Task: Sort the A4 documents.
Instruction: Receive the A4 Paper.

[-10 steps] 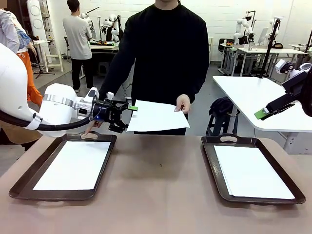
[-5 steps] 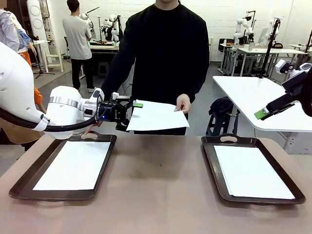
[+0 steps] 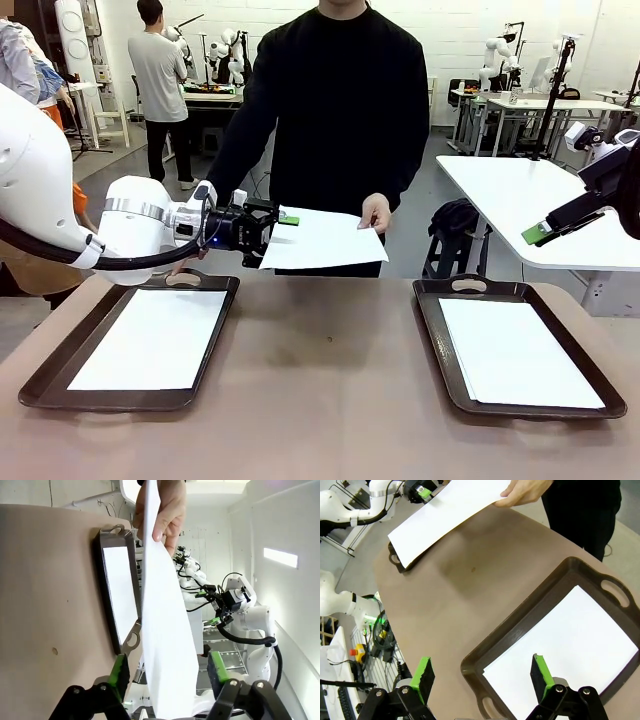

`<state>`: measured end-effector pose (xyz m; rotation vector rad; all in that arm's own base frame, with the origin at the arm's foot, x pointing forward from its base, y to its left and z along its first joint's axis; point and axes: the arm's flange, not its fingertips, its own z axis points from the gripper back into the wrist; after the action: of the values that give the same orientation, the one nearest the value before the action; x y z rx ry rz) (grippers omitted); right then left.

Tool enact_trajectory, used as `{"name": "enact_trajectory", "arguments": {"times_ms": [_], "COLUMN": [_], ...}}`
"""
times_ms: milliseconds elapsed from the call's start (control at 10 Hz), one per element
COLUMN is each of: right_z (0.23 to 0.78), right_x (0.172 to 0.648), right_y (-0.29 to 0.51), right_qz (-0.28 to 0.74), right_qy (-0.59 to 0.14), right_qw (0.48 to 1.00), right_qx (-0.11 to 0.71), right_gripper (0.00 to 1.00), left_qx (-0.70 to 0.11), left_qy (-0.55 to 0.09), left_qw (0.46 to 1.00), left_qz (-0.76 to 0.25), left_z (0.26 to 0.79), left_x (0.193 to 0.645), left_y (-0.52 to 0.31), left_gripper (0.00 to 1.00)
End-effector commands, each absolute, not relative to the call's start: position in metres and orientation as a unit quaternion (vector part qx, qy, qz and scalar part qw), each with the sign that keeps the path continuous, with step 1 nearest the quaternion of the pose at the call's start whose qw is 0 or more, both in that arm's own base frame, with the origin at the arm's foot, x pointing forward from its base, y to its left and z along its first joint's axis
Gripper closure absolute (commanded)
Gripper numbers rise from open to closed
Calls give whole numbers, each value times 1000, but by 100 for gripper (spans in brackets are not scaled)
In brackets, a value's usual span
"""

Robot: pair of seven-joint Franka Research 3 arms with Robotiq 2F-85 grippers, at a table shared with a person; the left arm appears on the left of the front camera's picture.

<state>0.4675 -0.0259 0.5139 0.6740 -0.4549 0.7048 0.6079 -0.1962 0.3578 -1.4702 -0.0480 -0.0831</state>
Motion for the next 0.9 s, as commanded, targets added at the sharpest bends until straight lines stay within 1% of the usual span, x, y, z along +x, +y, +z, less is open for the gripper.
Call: {"name": "enact_trajectory", "arguments": {"times_ms": [0,100,200,300,400,500,600,700,800], "right_z": [514,514,514,514,514,514,514,514,514], "right_x": [468,468,468,468,468,468,468,468,468], "right_y": [-25,-25,-25,-25,-25,-25,-25,-25,-25], "right_qz": [336,336,336,336,336,336,336,336,336], "right_qy": [-217,-217,-217,-217,-217,-217,-217,-217,-217], "right_qw": [859,859,859,859,859,859,859,859,859], "right_qx": [320,320,320,320,320,320,320,320,320], "right_gripper": [0,0,0,0,0,0,0,0,0], "left_qx": [-661,-657,-651,-648,-648,-647,-644,-643,-639], "left_qy": [-32,-33,-38,-41,-42,-43,-44,-44,-47], "left_qw": [749,752,757,760,759,761,763,764,767], "left_qz": [-38,-37,-37,-36,-35,-35,-34,-34,-35], "left_z": [361,361,362,363,363,363,363,364,363], "left_x": [608,608,608,608,608,608,608,609,610], "left_y": [-197,-195,-193,-191,-191,-191,-191,-190,-190], "left_gripper": [22,57,41,77,61,96,80,100,100]}}
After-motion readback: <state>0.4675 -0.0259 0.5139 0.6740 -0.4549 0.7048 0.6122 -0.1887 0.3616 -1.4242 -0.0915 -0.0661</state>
